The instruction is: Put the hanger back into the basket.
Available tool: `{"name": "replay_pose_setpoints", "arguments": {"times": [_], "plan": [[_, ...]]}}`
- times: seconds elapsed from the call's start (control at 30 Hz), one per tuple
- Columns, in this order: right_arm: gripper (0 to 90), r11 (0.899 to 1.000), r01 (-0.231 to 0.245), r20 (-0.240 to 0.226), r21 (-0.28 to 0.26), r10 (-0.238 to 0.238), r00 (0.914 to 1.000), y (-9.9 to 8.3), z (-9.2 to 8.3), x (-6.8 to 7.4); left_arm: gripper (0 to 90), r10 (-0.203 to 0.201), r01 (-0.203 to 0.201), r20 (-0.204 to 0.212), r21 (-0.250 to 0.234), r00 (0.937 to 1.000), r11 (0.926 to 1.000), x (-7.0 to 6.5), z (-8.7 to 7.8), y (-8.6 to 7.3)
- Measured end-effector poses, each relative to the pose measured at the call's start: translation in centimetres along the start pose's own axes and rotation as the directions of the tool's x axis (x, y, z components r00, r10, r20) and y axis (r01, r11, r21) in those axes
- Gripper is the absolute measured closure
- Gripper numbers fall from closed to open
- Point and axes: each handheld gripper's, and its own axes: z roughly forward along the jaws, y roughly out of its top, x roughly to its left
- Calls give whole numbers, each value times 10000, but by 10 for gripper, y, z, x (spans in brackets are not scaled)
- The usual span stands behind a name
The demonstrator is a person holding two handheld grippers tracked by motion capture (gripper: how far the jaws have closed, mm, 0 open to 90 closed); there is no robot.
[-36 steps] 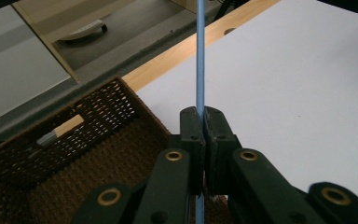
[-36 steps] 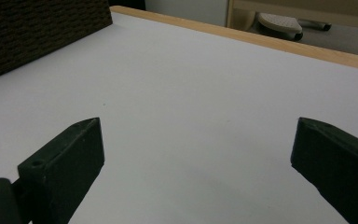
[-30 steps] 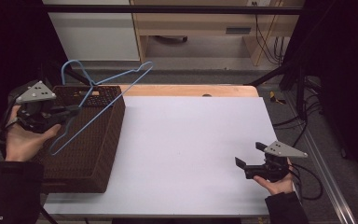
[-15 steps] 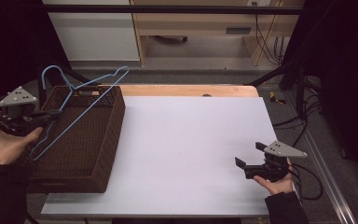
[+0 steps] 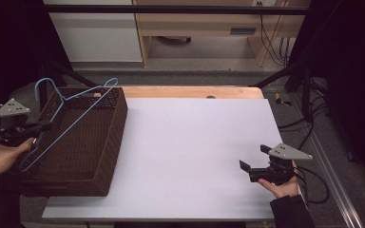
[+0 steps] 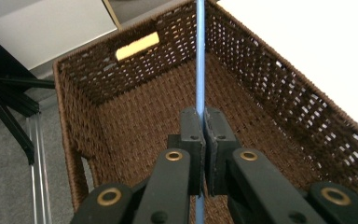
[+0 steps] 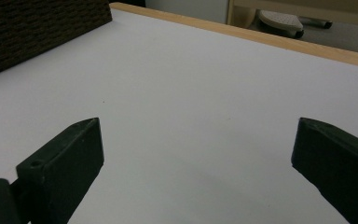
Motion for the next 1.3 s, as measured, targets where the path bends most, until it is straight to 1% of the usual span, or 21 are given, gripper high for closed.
{"name": "replay_pose_setpoints", "arguments": {"times": [0.17,0.3,0.37,0.4,0.43,0.47,0.5,0.53,0.6,0.63,0.77,0.8,0.93,0.97,1.03,1.1,1.13,1.17,1.2,1.23,1.3], "plan": [[28,10000,29,14,19,-29,10000,0,0,0,876,75,-77,53,375,10000,9993,3,8,-11],[28,10000,18,19,23,-19,10000,0,0,0,876,83,-89,128,460,9999,9989,2,13,-16],[28,10000,18,26,38,-18,10000,0,1,0,876,77,-85,151,545,9999,9985,1,18,-20],[28,10000,18,17,49,-19,10000,0,1,0,876,81,-91,151,664,9999,9978,0,24,-23],[28,10000,18,17,49,-19,10000,0,1,0,876,81,-91,151,664,9999,9978,0,24,-23],[28,10000,8,18,51,-8,10000,-1,1,0,876,46,-59,178,763,9998,9971,-2,31,-26],[28,10000,8,18,51,-8,10000,-1,1,0,876,46,-59,178,763,9998,9971,-2,31,-26],[28,10000,23,13,42,-23,10000,0,1,0,876,-28,7,263,810,9996,9967,-3,38,-29],[28,10000,35,16,31,-35,10000,0,1,0,876,-47,20,308,860,9995,9963,-4,42,-31],[28,10000,35,16,31,-35,10000,0,1,0,876,-148,116,361,879,9992,9961,-6,45,-32],[28,10000,30,25,47,-30,10000,-1,1,0,876,-170,107,530,1180,9985,9930,-11,61,-37],[28,10000,30,25,47,-30,10000,-1,1,0,876,-170,107,530,1180,9985,9930,-11,61,-37],[28,10000,26,18,36,-26,10000,-1,1,0,874,-336,246,628,1398,9975,9899,-14,72,-41],[28,10000,26,22,39,-26,10000,-1,1,0,872,-477,390,551,1488,9973,9881,-16,77,-43],[28,10000,30,17,39,-30,10000,-1,1,0,869,-467,386,477,1584,9978,9866,-16,79,-43],[28,10000,26,19,35,-26,10000,-1,1,0,864,-565,496,386,1595,9977,9859,-15,79,-44],[28,10000,29,21,39,-29,10000,-1,1,0,834,-589,530,354,1501,9976,9872,-14,78,-45],[28,10000,29,21,39,-29,10000,-1,1,0,834,-680,624,341,1437,9971,9877,-13,76,-45],[28,10000,21,17,43,-21,10000,-1,1,0,814,-887,848,251,1278,9957,9882,-13,74,-45],[28,10000,17,16,40,-17,10000,-1,1,-1,798,-984,954,205,1143,9949,9889,-12,72,-45],[28,10000,9,8,29,-9,10000,-1,1,-1,761,-1027,1013,96,983,9947,9900,-11,66,-45]]}}
